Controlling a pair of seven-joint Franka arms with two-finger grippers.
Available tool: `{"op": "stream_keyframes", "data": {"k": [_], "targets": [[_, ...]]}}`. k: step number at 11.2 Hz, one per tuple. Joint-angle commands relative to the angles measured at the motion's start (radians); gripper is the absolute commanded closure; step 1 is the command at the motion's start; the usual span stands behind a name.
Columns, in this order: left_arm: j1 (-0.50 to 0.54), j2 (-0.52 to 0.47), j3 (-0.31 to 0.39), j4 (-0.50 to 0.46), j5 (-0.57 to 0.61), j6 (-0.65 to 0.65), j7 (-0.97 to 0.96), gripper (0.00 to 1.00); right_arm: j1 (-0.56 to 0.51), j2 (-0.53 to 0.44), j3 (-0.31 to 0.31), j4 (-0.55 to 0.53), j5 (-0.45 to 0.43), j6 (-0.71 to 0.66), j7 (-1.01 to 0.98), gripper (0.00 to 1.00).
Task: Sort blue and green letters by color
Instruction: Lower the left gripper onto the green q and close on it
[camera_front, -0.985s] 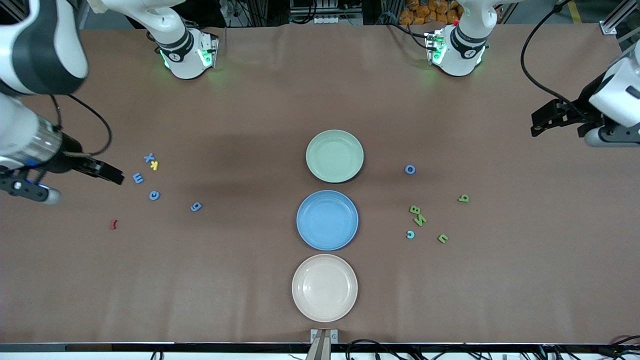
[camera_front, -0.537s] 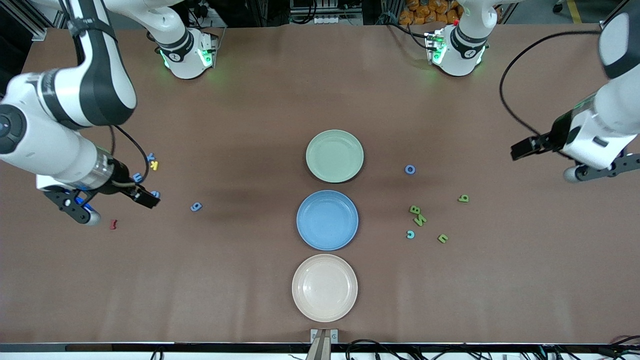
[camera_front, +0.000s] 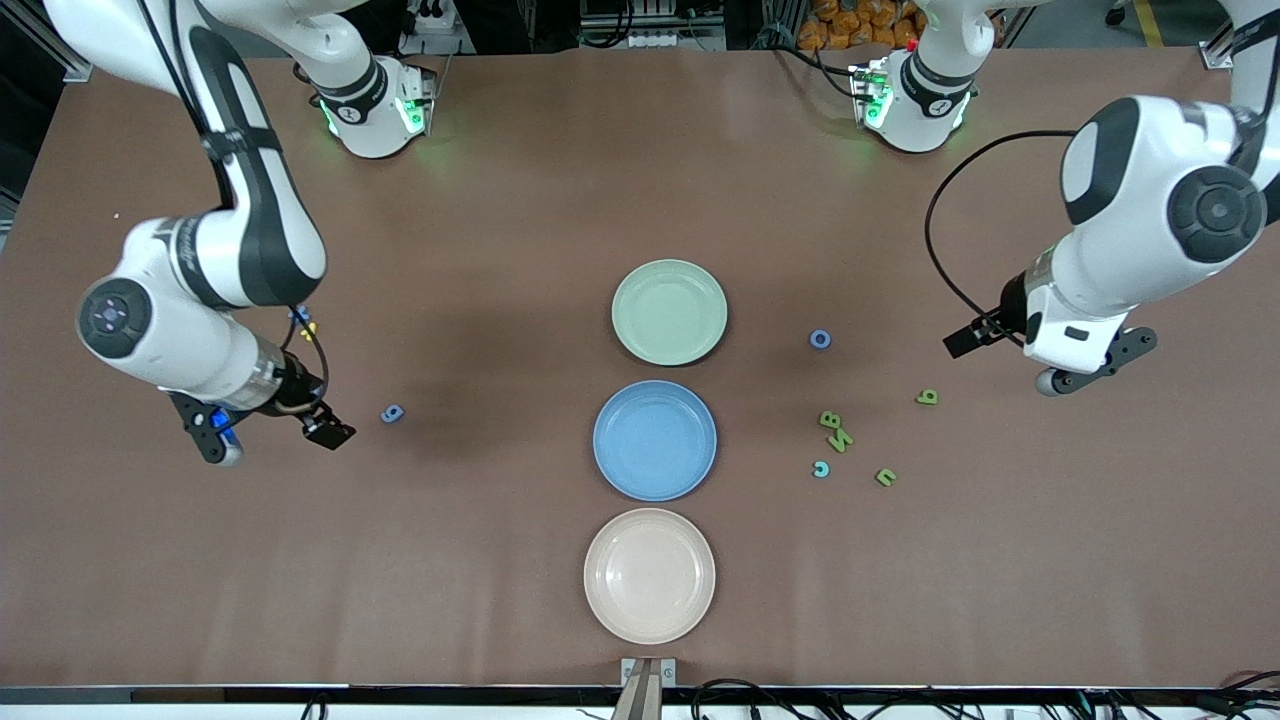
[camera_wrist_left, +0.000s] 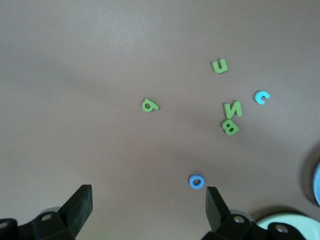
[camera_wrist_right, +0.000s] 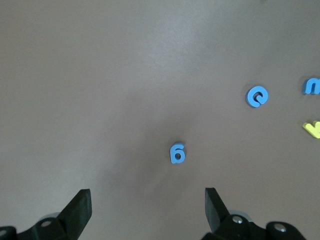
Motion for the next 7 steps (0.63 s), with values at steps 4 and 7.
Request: {"op": "stream_keyframes", "data": {"k": [4, 7], "targets": [[0.007, -0.002, 0.001, -0.244, 0.001, 0.331, -0.281, 0.00, 0.001, 0.125, 0.002, -0.069, 0.012, 0.161, 0.065, 0.00], [0.010, 0.046, 0.007, -0.351, 0.005, 0.566, -0.486, 0.00, 0.005, 0.168, 0.003, -0.093, 0.013, 0.241, 0.067, 0.00]]}}
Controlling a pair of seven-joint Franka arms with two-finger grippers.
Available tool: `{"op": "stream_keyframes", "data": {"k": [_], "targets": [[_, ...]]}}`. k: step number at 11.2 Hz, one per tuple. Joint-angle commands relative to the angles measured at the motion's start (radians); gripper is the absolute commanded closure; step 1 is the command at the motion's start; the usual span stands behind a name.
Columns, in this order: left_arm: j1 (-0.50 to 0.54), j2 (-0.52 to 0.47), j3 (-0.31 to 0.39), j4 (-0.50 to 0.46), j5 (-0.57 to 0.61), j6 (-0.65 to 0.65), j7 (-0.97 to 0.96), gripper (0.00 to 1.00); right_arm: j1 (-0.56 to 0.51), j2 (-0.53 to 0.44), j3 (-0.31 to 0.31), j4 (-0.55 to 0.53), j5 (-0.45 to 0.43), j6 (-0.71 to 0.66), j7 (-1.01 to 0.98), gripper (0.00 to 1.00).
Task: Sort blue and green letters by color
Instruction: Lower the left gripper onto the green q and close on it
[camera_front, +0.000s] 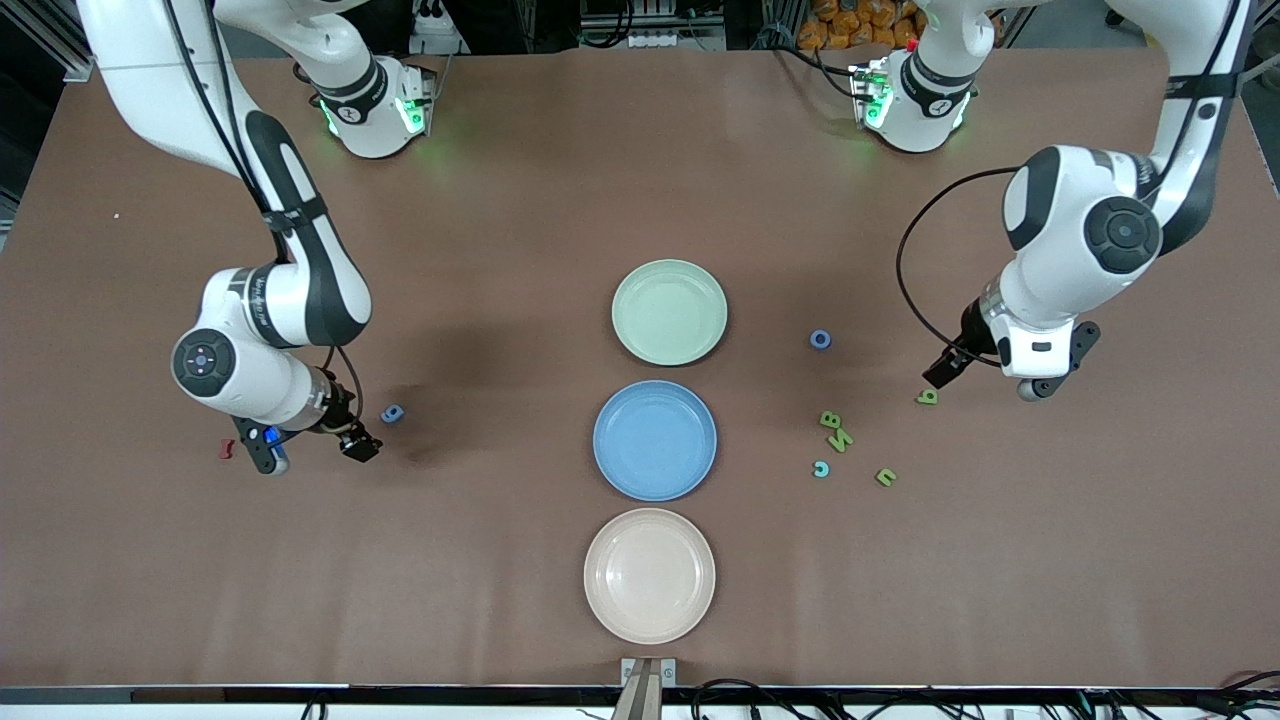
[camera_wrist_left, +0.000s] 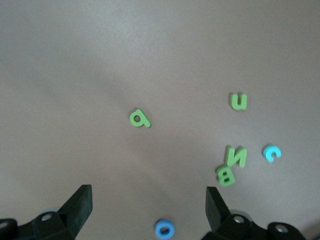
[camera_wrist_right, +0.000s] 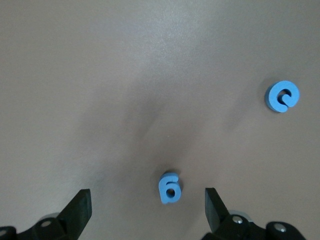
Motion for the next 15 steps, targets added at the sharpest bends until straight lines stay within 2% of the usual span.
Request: {"op": "stream_keyframes", "data": {"k": [1, 4, 7, 9, 12, 15], "targets": [[0.005, 0.069, 0.005, -0.073, 0.034, 0.172, -0.256, 0.00, 0.007, 0.031, 0.003, -0.033, 0.010, 0.077, 0.016, 0.00], [0.054, 0.175, 0.008, -0.058, 0.171, 0.220, -0.545, 0.00, 0.016, 0.046, 0.003, -0.073, 0.010, 0.159, 0.016, 0.00], [0.089, 0.215, 0.019, -0.056, 0.197, 0.226, -0.587, 0.00, 0.022, 0.051, 0.003, -0.079, 0.010, 0.165, 0.016, 0.00], [0.098, 0.254, 0.022, -0.010, 0.197, 0.226, -0.651, 0.00, 0.025, 0.052, 0.003, -0.081, 0.010, 0.165, 0.016, 0.00], [0.083, 0.328, 0.022, 0.047, 0.197, 0.229, -0.713, 0.00, 0.025, 0.049, 0.003, -0.081, 0.010, 0.164, 0.016, 0.00], [0.066, 0.362, 0.023, 0.054, 0.200, 0.261, -0.708, 0.00, 0.025, 0.042, 0.003, -0.078, 0.008, 0.157, 0.015, 0.00]]}}
